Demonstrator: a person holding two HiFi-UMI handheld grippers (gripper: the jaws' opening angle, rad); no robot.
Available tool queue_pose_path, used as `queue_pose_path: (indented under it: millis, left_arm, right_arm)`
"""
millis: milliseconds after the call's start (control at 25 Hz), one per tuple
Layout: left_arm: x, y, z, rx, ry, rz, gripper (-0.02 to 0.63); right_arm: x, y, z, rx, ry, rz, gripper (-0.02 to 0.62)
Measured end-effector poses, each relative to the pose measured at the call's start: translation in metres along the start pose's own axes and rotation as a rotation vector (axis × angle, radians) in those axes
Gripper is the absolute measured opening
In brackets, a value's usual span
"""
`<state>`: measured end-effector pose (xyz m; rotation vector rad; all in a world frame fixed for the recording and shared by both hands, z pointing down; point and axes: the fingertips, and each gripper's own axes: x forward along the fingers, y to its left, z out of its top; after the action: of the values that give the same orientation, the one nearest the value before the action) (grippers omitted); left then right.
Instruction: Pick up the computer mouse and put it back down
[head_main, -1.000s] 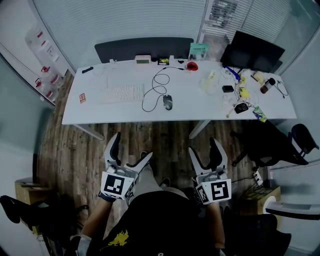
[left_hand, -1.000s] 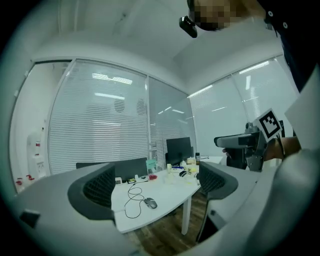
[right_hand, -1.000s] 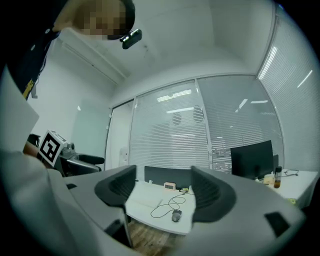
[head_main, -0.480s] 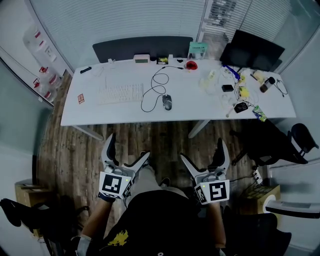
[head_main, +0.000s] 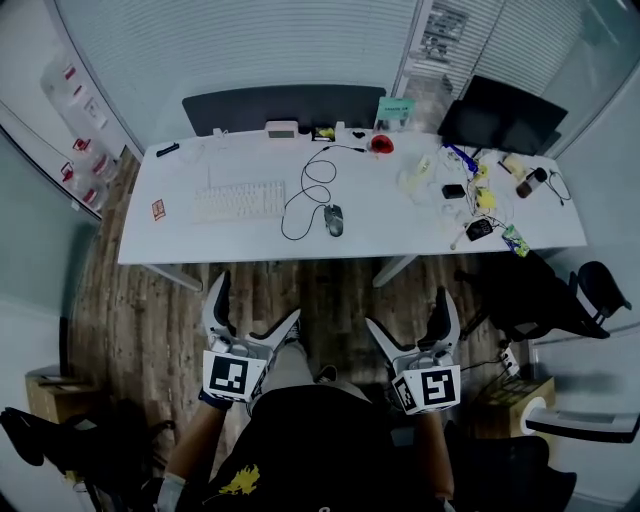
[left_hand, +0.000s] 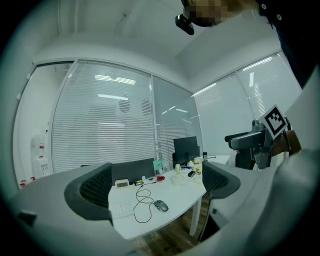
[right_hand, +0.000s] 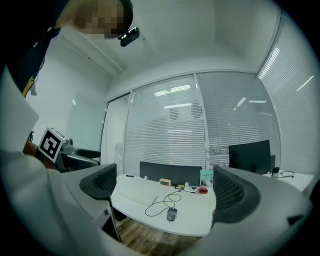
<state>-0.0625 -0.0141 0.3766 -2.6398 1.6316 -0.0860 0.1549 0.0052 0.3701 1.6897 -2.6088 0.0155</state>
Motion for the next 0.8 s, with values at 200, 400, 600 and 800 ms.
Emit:
queue_pose_path:
  millis: [200, 400, 600, 800]
  left_arm:
    - [0.019, 0.031, 0.003, 0.045, -0.007, 0.029, 0.545]
    - [0.045, 0.067, 0.001, 0.022, -0.011, 0.050, 0.545]
    - [0.080, 0.108, -0.003, -0.006, -0.012, 0.060, 0.545]
    - [0.118, 0.160, -0.015, -0.022, -0.026, 0.086, 0.545]
  right_arm:
    - [0.041, 0.007, 0.005, 0.003, -0.005, 0.016, 0.598]
    - [0.083, 0.006, 0.009, -0.006, 0.003, 0.016, 0.598]
    - [0.132, -0.001, 0.016, -0.023, 0.016, -0.003, 0.598]
    - [0.192, -0.006, 0.024, -0.027, -0.017, -0.032, 0.598]
